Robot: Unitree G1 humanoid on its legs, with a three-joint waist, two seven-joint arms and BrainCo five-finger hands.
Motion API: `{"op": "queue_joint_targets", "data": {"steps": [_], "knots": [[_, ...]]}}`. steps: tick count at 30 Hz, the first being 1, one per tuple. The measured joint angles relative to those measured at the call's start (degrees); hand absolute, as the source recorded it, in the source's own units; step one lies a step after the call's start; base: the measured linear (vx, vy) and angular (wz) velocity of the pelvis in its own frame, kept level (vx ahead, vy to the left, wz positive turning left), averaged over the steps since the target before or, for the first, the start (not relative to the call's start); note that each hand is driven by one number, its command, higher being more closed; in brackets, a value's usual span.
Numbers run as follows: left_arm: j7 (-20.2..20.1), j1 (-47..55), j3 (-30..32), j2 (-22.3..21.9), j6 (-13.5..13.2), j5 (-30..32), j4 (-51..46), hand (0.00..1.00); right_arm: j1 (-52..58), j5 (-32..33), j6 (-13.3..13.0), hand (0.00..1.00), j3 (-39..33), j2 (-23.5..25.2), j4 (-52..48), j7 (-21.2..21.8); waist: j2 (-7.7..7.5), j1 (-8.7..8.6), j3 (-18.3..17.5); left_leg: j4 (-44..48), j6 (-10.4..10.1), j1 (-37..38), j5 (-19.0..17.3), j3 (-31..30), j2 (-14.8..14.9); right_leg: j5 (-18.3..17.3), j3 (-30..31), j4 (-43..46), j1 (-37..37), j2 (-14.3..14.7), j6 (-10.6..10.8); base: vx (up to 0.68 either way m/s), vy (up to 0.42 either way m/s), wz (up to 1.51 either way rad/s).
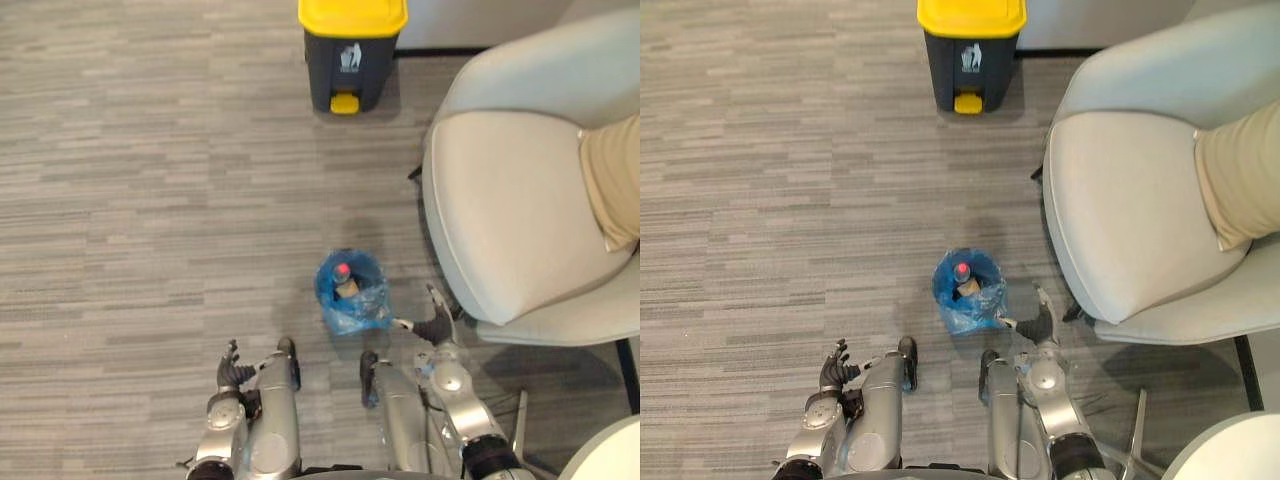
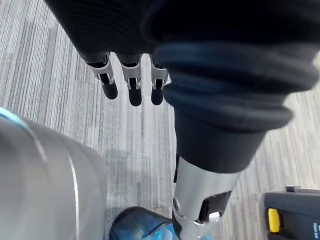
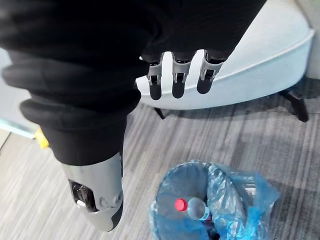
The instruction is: Gather rubbish on tea table into small bin, then transfer packed bag to large trash can.
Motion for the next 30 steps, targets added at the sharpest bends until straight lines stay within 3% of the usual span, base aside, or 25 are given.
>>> {"op": "queue_joint_targets", "data": {"steps": [5, 9, 13, 19, 20, 24, 30], "knots": [[1.68, -5.20, -0.02, 0.40, -0.92, -0.11, 0.68, 0.00, -9.61, -8.56, 0.19, 0.00, 3.73, -2.85, 3.72, -1.63, 0.21, 0.18, 1.48, 4.17, 1.62, -6.91, -0.98, 1.79, 0.15, 0.79, 2.24, 1.87, -6.90, -0.07, 1.37, -0.03, 0.097, -0.17], [3.42, -13.50, 0.53, 0.63, -1.65, -2.46, 0.70, 0.00, -18.92, -13.08, 0.84, 0.00, 6.73, -5.65, 7.15, -2.54, 0.29, 0.18, 5.32, 9.75, 2.36, -16.87, -1.37, 0.83, 0.14, 0.31, 1.93, 7.60, -16.33, -0.30, 2.13, -0.07, 0.032, 0.08], [5.51, -20.62, 1.84, 0.68, -3.45, -5.16, -0.66, 0.00, -27.15, -14.79, 2.57, 0.00, 8.26, -8.37, 10.31, -3.74, 0.55, 0.36, 8.31, 17.01, 2.66, -30.00, -1.53, -0.60, -0.40, -1.75, 1.09, 16.62, -29.39, -1.17, 2.19, -0.08, -0.037, 0.24], [6.57, -23.98, 3.45, 3.44, -4.62, -8.74, -3.47, 0.00, -34.19, -14.43, 3.83, 0.00, 8.16, -13.61, 15.36, -5.02, 0.73, 0.67, 8.42, 22.92, 3.34, -44.20, -0.82, -2.83, -1.36, -2.71, -0.01, 24.71, -43.34, -2.06, 2.37, -0.08, -0.067, 0.23], [6.74, -24.52, 3.35, 3.78, -4.37, -9.13, -4.21, 0.00, -34.85, -14.00, 3.92, 1.00, 8.15, -14.65, 17.17, -4.96, 1.07, 1.20, 8.45, 23.59, 3.18, -45.91, -0.70, -3.30, -1.44, -2.71, -0.42, 25.44, -44.81, -2.17, 2.38, -0.08, -0.032, 0.13], [7.32, -24.92, 3.49, 4.31, -4.80, -9.74, -3.86, 0.00, -36.31, -13.94, 4.41, 1.00, 8.38, -15.16, 21.60, -4.62, 1.19, 1.95, 8.46, 23.89, 2.84, -49.59, -0.36, -4.47, -2.30, -2.75, -1.25, 26.44, -48.09, -3.04, 2.39, -0.07, 0.002, 0.19], [7.18, -24.45, 3.11, 4.16, -3.42, -9.76, -0.67, 0.00, -38.71, -12.32, 4.75, 1.00, 8.70, -13.98, 24.18, -4.62, 1.18, 3.26, 8.48, 23.50, 2.88, -51.93, 1.13, -4.34, -2.36, -2.71, -2.35, 27.18, -50.34, -3.96, 2.22, -0.01, 0.012, 0.12]]}}
